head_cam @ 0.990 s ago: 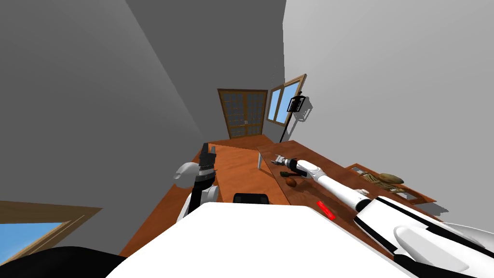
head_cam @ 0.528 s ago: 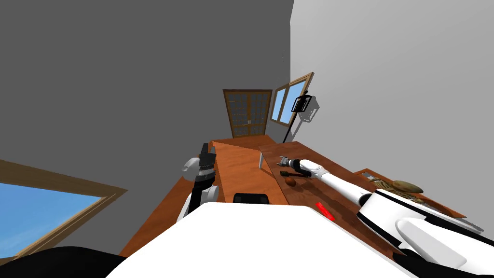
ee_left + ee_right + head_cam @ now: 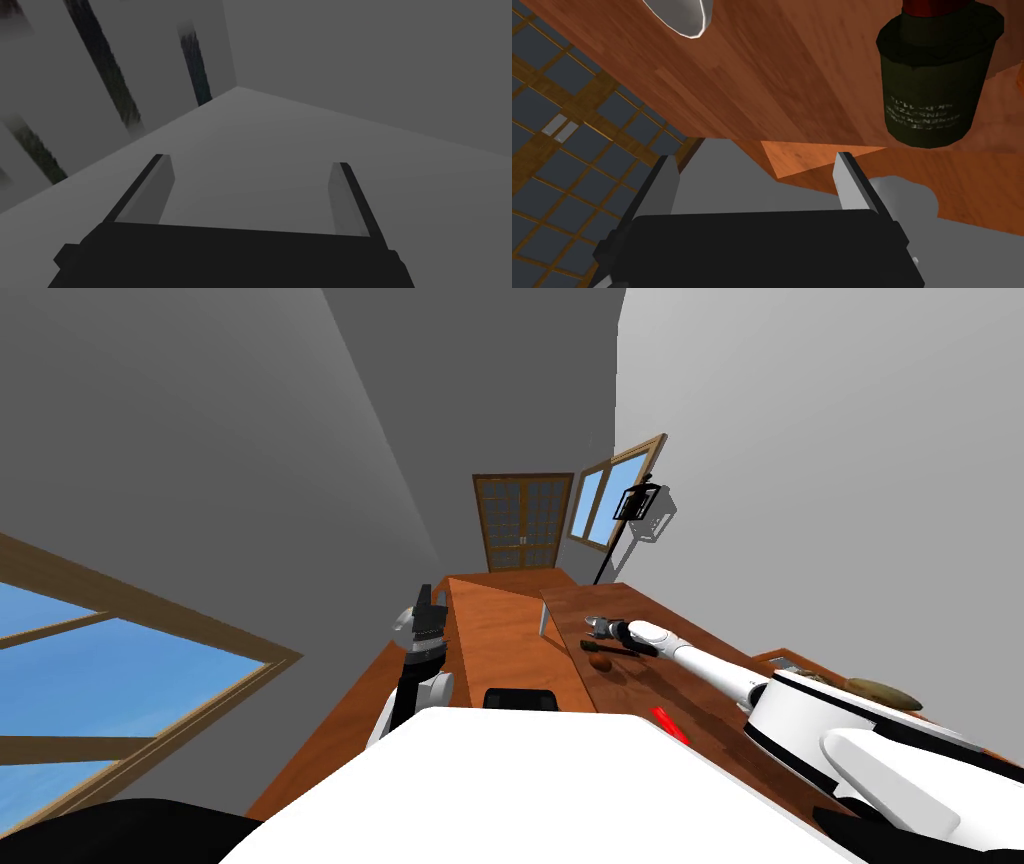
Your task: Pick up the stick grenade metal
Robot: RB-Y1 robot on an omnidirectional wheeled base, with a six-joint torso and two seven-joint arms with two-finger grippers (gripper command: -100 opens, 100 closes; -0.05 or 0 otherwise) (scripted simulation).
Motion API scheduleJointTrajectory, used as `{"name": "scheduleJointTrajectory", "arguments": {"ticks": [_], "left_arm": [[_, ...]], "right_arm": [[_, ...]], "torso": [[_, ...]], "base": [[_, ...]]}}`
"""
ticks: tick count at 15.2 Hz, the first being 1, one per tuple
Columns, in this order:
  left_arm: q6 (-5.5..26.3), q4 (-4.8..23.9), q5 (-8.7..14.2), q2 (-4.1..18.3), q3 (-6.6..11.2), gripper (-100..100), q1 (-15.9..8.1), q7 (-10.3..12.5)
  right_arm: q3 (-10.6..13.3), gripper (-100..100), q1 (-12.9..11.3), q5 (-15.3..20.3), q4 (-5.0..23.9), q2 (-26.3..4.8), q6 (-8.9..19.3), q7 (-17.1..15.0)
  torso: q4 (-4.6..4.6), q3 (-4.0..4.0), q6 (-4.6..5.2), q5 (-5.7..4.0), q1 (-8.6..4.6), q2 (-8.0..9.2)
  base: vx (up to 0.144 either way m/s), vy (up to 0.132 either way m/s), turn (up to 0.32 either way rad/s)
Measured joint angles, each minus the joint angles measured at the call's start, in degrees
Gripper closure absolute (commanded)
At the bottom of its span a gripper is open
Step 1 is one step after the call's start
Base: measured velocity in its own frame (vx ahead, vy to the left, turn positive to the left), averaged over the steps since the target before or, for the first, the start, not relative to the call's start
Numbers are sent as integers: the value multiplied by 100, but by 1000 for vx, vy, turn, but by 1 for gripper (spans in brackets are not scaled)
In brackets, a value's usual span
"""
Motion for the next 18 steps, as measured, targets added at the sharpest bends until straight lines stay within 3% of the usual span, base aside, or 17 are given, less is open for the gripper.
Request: {"name": "scheduleJointTrajectory", "arguments": {"ticks": [5, 7, 10, 13, 18], "left_arm": [[0, 0, 0, 0, 0, 0, -1, 0], [0, 0, 0, 0, 0, 0, 0, 0], [0, 0, 0, 0, 0, 0, 0, 0], [0, 0, 0, 0, 0, 0, 0, 0], [0, 0, 0, 0, 0, 0, 1, 0]], "right_arm": [[398, -100, -271, 390, 686, -23, -16, 121], [560, -100, -264, 511, 692, -111, 25, 82], [785, -100, -343, 687, 979, -49, 50, 113], [1203, -100, -322, 994, 873, -159, 176, -168], [1416, -100, -291, 1084, 1301, 167, 102, 111]], "torso": [[-1, 0, -3, 0, 0, 1], [-1, -1, 1, 1, 5, -2], [-2, -4, -3, 1, 7, -6], [-2, -4, -3, 0, 3, -6], [-7, -15, -2, 0, 10, -25]], "base": [[-76, -43, 128], [-57, -19, 53], [-60, -27, 99], [-57, -35, 106], [-20, -18, 82]]}}
